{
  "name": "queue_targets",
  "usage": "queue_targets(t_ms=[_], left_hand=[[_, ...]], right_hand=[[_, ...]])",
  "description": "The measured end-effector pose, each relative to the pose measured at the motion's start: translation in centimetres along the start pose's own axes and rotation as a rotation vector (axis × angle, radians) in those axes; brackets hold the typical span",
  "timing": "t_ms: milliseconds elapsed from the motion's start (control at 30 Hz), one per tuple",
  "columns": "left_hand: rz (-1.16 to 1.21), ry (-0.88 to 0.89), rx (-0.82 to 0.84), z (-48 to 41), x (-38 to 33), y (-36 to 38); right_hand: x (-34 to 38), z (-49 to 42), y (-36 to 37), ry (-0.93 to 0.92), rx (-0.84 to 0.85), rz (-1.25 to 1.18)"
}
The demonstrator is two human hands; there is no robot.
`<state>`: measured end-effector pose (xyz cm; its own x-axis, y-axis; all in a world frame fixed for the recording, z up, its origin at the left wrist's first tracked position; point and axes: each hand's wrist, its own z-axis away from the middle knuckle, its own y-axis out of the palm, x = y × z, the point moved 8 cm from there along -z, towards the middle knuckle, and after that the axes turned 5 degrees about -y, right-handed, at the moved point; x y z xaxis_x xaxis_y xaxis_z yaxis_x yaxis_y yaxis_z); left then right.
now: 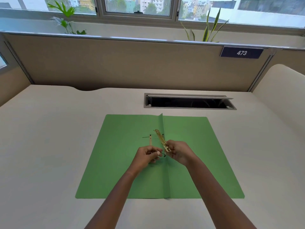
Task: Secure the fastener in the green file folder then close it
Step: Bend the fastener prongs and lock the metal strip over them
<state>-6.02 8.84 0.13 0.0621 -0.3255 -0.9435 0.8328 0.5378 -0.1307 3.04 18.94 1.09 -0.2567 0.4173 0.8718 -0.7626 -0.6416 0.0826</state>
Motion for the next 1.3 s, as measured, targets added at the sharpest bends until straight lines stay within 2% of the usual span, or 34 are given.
queue_targets(t_ms=[200,400,1100,1200,1300], left_hand=[[0.032,0.045,-0.116,-0.5,-0.4,0.6],[0.062,0.023,-0.120,-1.2,-0.3,1.0],[0.021,-0.008,-0.138,-1.3,0.1,1.4],[-0.064,-0.030,-0.195,-0.8,0.1,1.1],[-0.278,0.084,-0.277,-0.4,-1.2,0.9]], right_hand=[[0.0,0.3,0.0,0.055,0.032,-0.107],[0.3,0.3,0.4,0.084,0.058,-0.166],[1.0,0.2,0.7,-0.055,0.065,0.147],[0.5,0.0,0.4,-0.080,0.047,0.240],[-0.3,-0.2,0.0,-0.116,0.026,0.289]])
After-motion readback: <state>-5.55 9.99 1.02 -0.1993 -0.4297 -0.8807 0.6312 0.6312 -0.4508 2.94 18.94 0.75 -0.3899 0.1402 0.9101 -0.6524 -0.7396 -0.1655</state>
